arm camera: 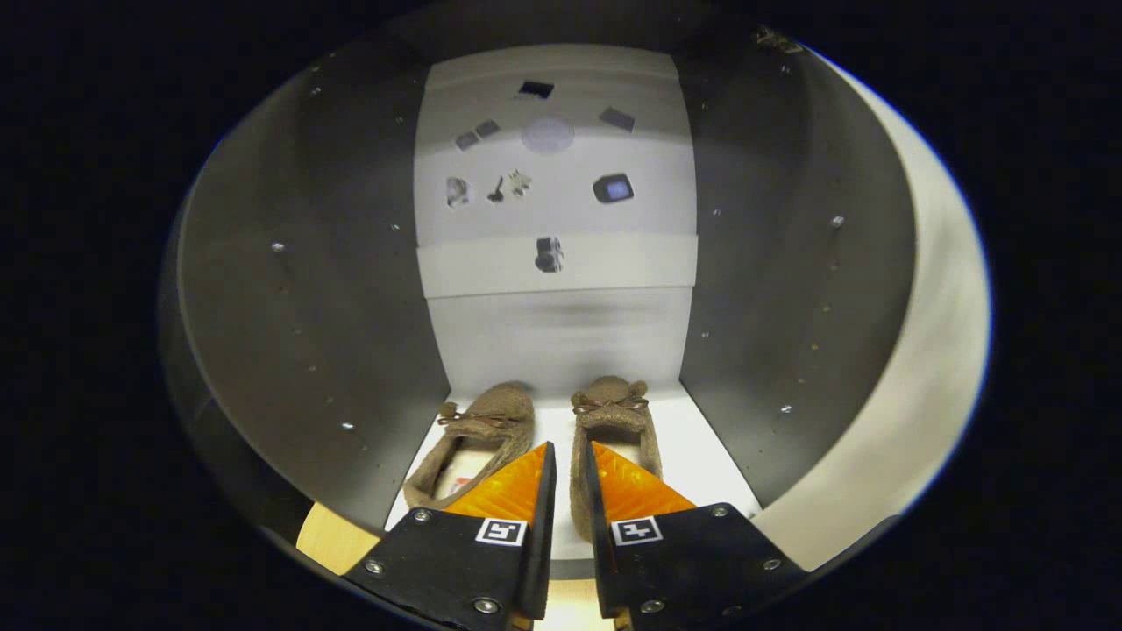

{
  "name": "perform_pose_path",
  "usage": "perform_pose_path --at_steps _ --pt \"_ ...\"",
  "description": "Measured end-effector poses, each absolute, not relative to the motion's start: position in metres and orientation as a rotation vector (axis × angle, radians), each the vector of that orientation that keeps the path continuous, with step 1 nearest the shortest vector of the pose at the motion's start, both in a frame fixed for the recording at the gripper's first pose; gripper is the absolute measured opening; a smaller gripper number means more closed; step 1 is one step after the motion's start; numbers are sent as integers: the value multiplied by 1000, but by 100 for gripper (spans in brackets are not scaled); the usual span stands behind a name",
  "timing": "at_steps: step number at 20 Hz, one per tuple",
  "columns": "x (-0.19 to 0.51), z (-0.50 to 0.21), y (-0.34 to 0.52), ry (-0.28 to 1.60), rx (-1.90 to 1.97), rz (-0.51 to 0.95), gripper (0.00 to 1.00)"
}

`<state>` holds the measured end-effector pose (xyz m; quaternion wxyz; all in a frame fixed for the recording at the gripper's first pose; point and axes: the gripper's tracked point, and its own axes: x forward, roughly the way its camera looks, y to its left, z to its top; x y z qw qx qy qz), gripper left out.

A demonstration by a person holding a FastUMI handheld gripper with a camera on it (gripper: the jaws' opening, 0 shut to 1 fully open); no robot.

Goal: Open the shoe cabinet door, grab the shoes and put them into the shoe cabinet, then close the shoe cabinet door.

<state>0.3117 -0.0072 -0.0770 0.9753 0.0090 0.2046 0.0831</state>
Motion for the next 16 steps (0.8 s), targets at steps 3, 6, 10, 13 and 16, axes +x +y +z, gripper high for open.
perform_pose_path --at_steps 3,6,10,13,16 --pt "269 -47 -11 365 10 162 21" --pt "226 -24 -16 325 8 151 21" --pt "170 -4 -27 289 -15 121 21" --pt "127 11 -43 261 -3 94 21" --pt "84 22 -72 230 19 44 21"
